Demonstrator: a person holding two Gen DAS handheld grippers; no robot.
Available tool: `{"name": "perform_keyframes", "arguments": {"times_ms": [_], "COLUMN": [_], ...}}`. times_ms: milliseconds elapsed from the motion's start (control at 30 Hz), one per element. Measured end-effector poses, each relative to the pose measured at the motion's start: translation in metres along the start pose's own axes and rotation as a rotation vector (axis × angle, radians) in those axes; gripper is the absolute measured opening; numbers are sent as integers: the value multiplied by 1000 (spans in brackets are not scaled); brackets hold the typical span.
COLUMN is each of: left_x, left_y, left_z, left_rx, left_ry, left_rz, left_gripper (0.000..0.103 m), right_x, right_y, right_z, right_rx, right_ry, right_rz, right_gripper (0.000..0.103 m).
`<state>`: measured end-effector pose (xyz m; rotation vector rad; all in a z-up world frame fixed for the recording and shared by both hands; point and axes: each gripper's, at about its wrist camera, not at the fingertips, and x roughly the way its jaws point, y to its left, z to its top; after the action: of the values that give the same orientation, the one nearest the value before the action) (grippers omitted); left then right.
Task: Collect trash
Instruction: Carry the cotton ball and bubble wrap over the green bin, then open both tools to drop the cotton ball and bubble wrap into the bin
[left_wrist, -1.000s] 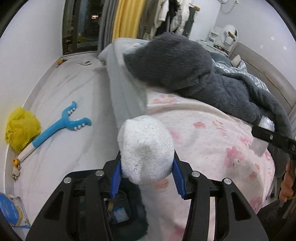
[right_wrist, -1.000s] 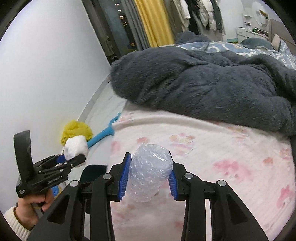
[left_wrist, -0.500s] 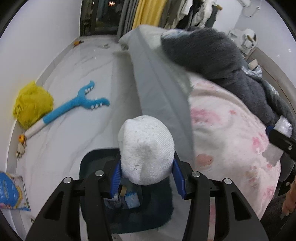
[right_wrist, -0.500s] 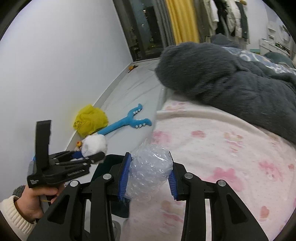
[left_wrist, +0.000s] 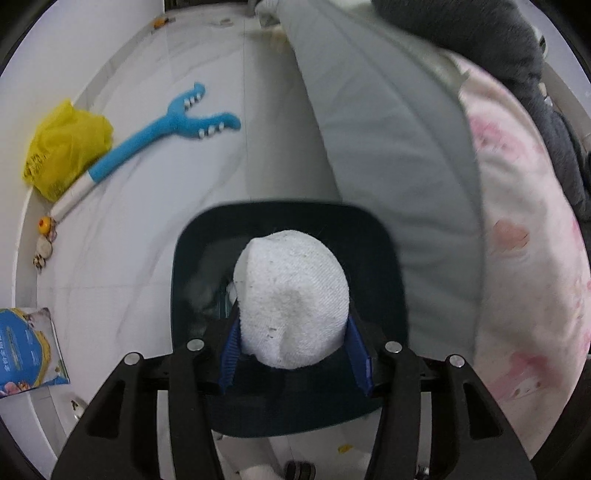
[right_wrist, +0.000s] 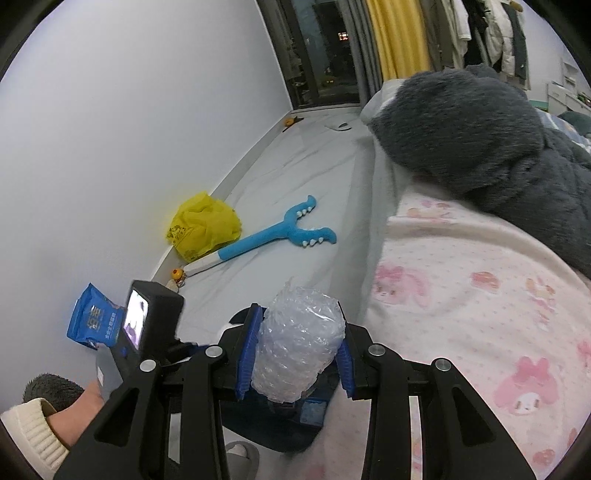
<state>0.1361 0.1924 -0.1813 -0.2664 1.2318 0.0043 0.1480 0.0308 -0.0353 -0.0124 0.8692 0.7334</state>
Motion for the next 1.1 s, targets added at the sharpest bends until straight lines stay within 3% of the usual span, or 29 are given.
{"name": "perform_keyframes", "arguments": {"times_ms": [167,233,400,767,1100], "left_x": [10,7,-8,-53,-94], "left_y": [9,13,25,61,69], "left_z": [-9,-12,-13,-16,-16], "left_rx": [-13,-17,-38,-64,-61], "left_ry": [49,46,13,-121,-249], "left_rz": [-34,-30,-42,-20,-40], "left_gripper": [62,71,76,75,65], "right_x": [18,25,44,82,130], "right_y": [6,9,15,43,63], "right_z": [0,-1,-3,-8,-30], "right_rx": [-3,-5,-21,-73,-150], "right_ry": [35,49,86,155,274], "right_rz": [-4,-5,-13,12,-11], "right_gripper": [38,38,38,38,38]}}
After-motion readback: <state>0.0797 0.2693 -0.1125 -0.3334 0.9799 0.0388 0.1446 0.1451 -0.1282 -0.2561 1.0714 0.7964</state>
